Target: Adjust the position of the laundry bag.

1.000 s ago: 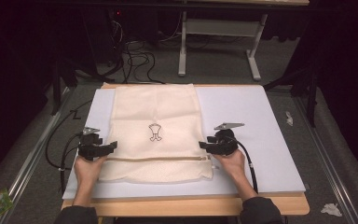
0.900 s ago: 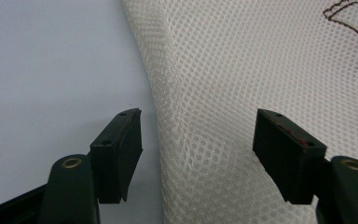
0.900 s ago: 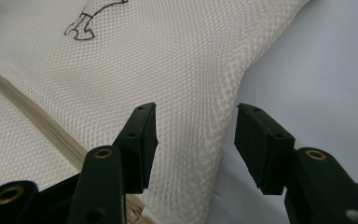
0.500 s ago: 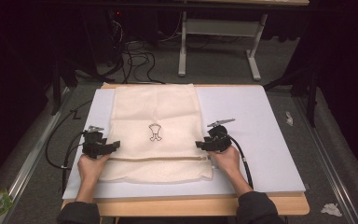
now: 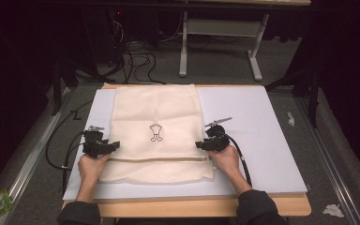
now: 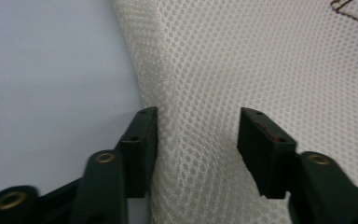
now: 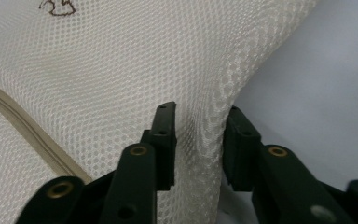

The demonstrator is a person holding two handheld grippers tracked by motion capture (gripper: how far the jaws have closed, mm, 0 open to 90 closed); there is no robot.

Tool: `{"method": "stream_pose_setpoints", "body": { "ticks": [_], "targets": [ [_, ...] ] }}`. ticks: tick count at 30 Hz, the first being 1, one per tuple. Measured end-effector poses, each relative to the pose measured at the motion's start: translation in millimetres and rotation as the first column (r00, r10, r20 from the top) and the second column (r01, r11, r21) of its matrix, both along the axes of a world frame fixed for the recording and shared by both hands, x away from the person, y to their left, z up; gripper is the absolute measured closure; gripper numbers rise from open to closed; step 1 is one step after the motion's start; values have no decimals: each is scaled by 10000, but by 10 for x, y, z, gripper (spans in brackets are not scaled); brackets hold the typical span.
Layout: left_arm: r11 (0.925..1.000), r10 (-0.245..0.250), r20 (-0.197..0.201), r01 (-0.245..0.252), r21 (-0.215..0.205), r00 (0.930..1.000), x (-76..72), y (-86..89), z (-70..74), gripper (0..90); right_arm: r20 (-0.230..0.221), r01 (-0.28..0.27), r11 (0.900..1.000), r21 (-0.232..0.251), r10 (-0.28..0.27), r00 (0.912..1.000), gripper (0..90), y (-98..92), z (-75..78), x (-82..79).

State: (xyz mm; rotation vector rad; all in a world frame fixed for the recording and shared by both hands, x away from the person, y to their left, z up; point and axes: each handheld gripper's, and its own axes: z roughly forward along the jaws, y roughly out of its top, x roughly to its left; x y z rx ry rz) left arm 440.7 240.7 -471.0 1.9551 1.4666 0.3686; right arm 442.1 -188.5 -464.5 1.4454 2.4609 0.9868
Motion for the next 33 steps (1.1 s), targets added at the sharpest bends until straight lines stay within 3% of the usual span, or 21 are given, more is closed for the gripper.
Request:
{"method": "stream_pose_setpoints", "body": {
  "ticks": [3, 6, 9, 12, 20, 23, 28, 33],
  "targets": [
    [9986, -3, 10, 2, 530, 10000, 17, -16, 18, 667, 34, -206, 9992, -333, 207, 9998, 835, 26, 19, 9],
    [9981, -278, 2, 277, 544, 9996, 40, -21, 31, 803, 100, -324, 9990, -302, 327, 9994, 857, 17, 28, 14],
    [9976, -496, 129, 489, 480, 9987, 38, -26, 47, 859, 230, -378, 9991, -208, 383, 9990, 864, 10, 37, 12],
    [9983, -575, 188, 573, 114, 9982, 39, -3, 73, 870, 380, -421, 9990, -174, 427, 9984, 870, 2, 55, 2],
    [9965, -794, 710, 810, -190, 9943, 19, -43, 181, 876, 730, -391, 9991, -175, 403, 9965, 877, -51, 143, -28],
    [9957, -678, 766, 723, -577, 9948, 47, -66, 201, 877, 808, -378, 9992, -132, 387, 9960, 878, -84, 153, -32],
    [9949, -807, 1027, 863, -520, 9914, 54, -161, 253, 878, 987, -128, 9996, 243, 104, 9951, 879, -201, 200, -9],
    [9924, -998, 1207, 1076, -594, 9877, 80, -244, 302, 877, 1091, 10, 9997, 262, -38, 9940, 879, -311, 237, -27]
  ]
}}
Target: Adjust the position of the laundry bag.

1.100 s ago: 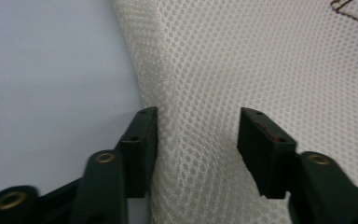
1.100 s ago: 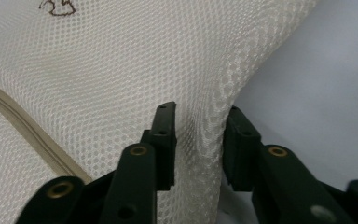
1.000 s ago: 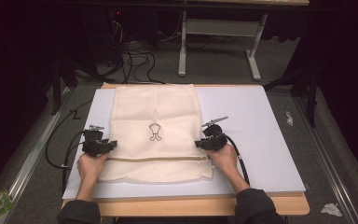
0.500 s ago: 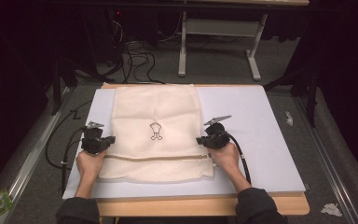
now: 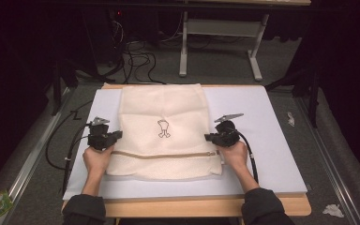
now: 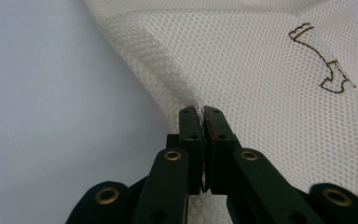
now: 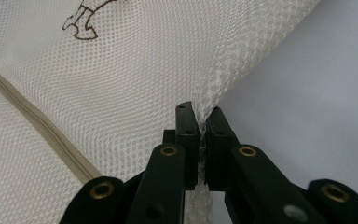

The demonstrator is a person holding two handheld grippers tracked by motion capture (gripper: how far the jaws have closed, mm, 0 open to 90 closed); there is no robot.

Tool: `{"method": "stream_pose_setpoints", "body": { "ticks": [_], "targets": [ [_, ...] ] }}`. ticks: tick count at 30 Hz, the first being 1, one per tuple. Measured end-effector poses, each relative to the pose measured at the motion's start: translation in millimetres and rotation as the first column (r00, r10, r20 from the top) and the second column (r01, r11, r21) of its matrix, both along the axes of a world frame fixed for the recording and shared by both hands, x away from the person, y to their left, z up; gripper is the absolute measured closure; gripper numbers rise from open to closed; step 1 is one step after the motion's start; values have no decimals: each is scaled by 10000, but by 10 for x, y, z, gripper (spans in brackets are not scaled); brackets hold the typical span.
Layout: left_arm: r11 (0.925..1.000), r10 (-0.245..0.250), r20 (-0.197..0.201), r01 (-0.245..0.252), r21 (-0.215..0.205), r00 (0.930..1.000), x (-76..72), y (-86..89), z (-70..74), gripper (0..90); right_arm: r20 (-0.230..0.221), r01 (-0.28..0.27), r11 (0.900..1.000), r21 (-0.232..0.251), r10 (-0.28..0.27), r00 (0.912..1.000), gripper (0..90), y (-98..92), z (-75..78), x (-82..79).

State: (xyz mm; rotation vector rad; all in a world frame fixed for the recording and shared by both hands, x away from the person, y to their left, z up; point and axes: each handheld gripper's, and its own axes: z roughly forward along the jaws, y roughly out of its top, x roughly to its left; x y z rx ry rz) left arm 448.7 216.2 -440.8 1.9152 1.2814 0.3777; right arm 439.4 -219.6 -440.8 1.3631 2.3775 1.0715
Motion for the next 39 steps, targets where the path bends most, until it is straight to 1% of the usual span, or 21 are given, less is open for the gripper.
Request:
{"method": "stream_pose_setpoints", "body": {
  "ticks": [1, 2, 3, 6, 7, 9, 10, 11, 13, 15, 17, 19, 21, 25, 26, 27, 32, 33, 35, 36, 39],
  "targets": [
    [9999, -27, 40, 27, -99, 10000, 4, -21, 7, 876, 31, 28, 10000, -8, -28, 10000, 879, -21, 9, -8],
    [9999, -88, 64, 89, -99, 9999, 8, -44, 17, 876, 18, 106, 9999, -31, -106, 9999, 879, -35, 16, -16],
    [9997, -148, 74, 149, -217, 9999, 12, -61, 23, 876, 80, 121, 9999, -113, -120, 9999, 879, -55, 24, -20],
    [9994, -235, 51, 236, -248, 9997, 28, -106, 21, 876, 203, 270, 9996, -35, -269, 9994, 879, -133, 48, -42],
    [9994, -235, 51, 236, -248, 9997, 28, -106, 21, 876, 203, 270, 9996, -35, -269, 9994, 879, -133, 48, -42],
    [9994, -342, 209, 344, -92, 9992, 31, -178, 28, 876, 284, 407, 9992, 7, -407, 9988, 879, -222, 46, -50],
    [9994, -342, 209, 344, -92, 9992, 31, -178, 28, 876, 284, 407, 9992, 7, -407, 9988, 879, -222, 46, -50],
    [9992, -406, 256, 408, -58, 9988, 33, -221, 34, 876, 268, 511, 9986, 93, -514, 9983, 879, -272, 43, -60],
    [9989, -456, 243, 459, -128, 9987, 39, -255, 41, 876, 215, 571, 9982, 167, -574, 9981, 879, -309, 38, -64],
    [9987, -513, 268, 514, -52, 9983, 45, -287, 49, 876, 211, 603, 9980, 211, -607, 9979, 879, -339, 50, -74],
    [9985, -536, 294, 538, -76, 9981, 46, -297, 54, 876, 205, 613, 9978, 243, -618, 9979, 879, -350, 51, -76],
    [9981, -577, 351, 585, -210, 9977, 48, -327, 68, 875, 204, 699, 9970, 326, -706, 9973, 879, -400, 42, -86],
    [9977, -642, 392, 650, -200, 9972, 49, -354, 74, 875, 277, 693, 9972, 287, -701, 9972, 879, -434, 47, -92],
    [9960, -794, 397, 809, -377, 9961, 55, -425, 60, 873, 203, 887, 9956, 293, -893, 9958, 878, -505, 58, -109],
    [9957, -833, 402, 848, -380, 9957, 57, -438, 57, 873, 271, 882, 9958, 259, -889, 9957, 879, -533, 62, -115],
    [9953, -871, 424, 887, -380, 9953, 58, -457, 55, 872, 196, 979, 9949, 243, -984, 9950, 878, -540, 70, -127],
    [9938, -1033, 435, 1049, -357, 9937, 77, -536, 52, 872, 226, 1137, 9935, 97, -1139, 9932, 878, -608, 88, -151],
    [9935, -1093, 427, 1105, -267, 9931, 88, -585, 48, 872, 288, 1195, 9928, 78, -1197, 9924, 878, -643, 94, -162],
    [9930, -1128, 412, 1141, -304, 9928, 93, -600, 44, 872, 273, 1270, 9919, 76, -1272, 9915, 878, -668, 91, -172],
    [9925, -1179, 333, 1189, -297, 9925, 105, -635, 32, 872, 211, 1339, 9909, 140, -1342, 9907, 878, -692, 80, -177],
    [9919, -1246, 318, 1252, -189, 9917, 120, -700, 23, 871, 134, 1458, 9891, 225, -1462, 9892, 878, -760, 51, -192]
  ]
}}
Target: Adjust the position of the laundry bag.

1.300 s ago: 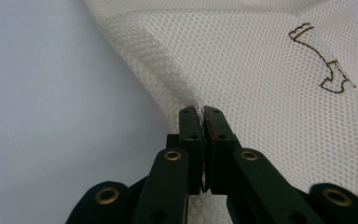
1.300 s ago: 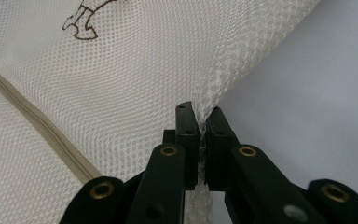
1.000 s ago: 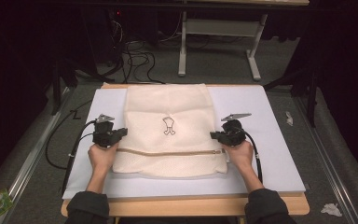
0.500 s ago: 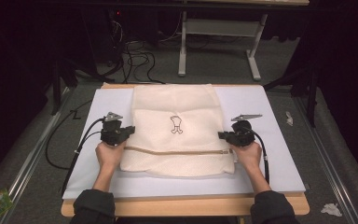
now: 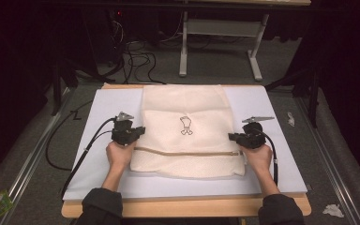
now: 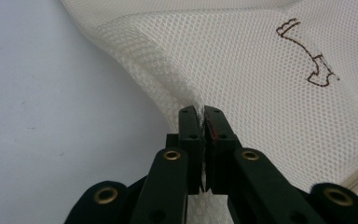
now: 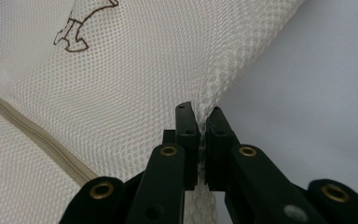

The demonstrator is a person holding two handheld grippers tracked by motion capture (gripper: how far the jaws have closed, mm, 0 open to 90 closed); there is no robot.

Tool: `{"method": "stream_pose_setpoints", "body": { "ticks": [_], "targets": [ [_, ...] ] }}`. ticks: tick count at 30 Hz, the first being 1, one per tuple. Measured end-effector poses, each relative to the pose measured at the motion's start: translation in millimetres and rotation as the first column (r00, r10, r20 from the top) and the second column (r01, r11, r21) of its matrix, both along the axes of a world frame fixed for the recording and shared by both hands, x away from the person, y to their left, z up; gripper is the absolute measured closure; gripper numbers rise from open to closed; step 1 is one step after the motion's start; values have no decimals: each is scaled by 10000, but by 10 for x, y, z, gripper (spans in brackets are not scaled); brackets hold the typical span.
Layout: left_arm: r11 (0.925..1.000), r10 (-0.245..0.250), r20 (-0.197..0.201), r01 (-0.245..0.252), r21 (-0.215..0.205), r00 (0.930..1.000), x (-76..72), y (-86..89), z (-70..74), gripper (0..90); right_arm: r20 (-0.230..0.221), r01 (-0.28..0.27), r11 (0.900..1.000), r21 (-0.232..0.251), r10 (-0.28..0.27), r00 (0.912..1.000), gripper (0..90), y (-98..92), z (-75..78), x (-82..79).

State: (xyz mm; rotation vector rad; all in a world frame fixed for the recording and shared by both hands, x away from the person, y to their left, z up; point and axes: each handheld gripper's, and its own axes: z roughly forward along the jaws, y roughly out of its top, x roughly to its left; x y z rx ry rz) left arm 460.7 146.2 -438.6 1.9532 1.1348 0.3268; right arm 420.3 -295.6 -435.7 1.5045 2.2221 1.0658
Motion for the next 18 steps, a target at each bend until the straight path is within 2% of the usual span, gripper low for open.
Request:
{"method": "stream_pose_setpoints", "body": {
  "ticks": [2, 5, 11, 18],
  "targets": [
    [10000, -10, 99, 10, 40, 10000, 5, -35, 8, 871, 12, 73, 10000, 65, -73, 10000, 877, -33, -4, -8],
    [9998, 88, 77, -86, -167, 9999, 15, -43, 14, 869, 26, 149, 9998, 93, -149, 9999, 877, -74, -5, -7],
    [9998, 91, 47, -92, 155, 9999, 20, -62, -29, 860, -5, 212, 9998, 69, -212, 9998, 874, -94, -25, 12],
    [9996, 155, 8, -155, 250, 9999, 28, -69, -47, 853, -117, 225, 9997, 25, -225, 9997, 869, -76, -58, 26]
  ]
}}
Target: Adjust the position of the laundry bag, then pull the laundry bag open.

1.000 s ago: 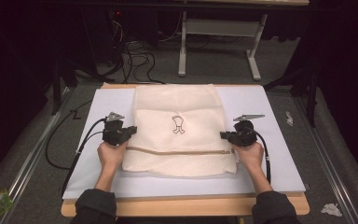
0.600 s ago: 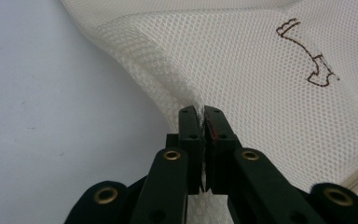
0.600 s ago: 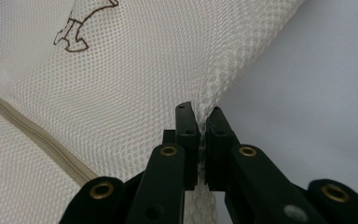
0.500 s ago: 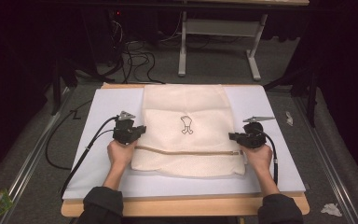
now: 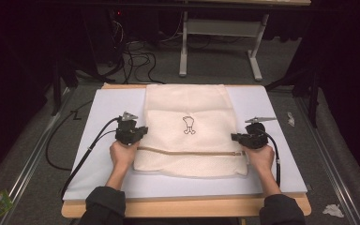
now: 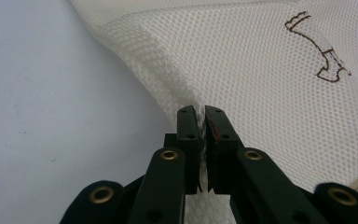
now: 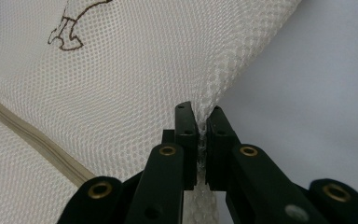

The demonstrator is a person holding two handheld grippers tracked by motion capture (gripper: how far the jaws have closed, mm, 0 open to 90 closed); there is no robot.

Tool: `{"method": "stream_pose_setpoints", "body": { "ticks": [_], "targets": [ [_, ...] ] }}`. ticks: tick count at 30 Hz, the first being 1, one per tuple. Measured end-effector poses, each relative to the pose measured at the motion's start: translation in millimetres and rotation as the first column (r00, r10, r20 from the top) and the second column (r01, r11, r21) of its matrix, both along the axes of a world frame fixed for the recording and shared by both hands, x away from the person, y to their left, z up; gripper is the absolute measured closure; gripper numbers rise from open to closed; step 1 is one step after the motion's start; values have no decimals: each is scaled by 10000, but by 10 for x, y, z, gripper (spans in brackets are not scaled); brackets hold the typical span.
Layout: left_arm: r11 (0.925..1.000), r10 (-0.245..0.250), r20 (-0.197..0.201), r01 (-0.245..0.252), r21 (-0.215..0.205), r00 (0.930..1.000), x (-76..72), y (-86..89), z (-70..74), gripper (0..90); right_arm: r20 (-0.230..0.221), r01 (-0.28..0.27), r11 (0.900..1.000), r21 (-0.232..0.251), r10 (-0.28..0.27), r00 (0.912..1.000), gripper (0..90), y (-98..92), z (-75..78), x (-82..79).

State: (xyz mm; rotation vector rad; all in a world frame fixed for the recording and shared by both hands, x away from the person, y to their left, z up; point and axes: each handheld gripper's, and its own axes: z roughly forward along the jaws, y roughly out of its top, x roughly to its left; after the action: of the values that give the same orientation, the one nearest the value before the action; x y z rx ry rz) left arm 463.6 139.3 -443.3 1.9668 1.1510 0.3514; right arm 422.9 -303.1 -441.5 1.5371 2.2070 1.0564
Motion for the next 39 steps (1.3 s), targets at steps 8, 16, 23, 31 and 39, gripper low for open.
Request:
{"method": "stream_pose_setpoints", "body": {
  "ticks": [8, 16, 23, 31, 39],
  "targets": [
    [9992, -42, -111, 46, 389, 9999, -29, -21, -36, 844, -171, -67, 10000, -55, 66, 9998, 858, -3, -71, -11],
    [9990, -24, -4, 24, 448, 10000, -46, -13, -70, 795, -118, -15, 10000, -89, 14, 9999, 802, -8, -99, -27],
    [9995, 16, 67, -18, 331, 10000, -70, 27, -104, 694, -177, 132, 9999, -50, -133, 9998, 712, -26, -127, -39],
    [10000, -46, 680, 40, 90, 9977, -211, -22, -74, 512, -36, 132, 9999, 96, -132, 9999, 535, 4, -96, -58],
    [9980, -586, 1132, 556, 291, 9918, -406, -103, -82, 438, 53, 283, 9996, -49, -282, 9996, 455, -20, -100, -137]
  ]
}}
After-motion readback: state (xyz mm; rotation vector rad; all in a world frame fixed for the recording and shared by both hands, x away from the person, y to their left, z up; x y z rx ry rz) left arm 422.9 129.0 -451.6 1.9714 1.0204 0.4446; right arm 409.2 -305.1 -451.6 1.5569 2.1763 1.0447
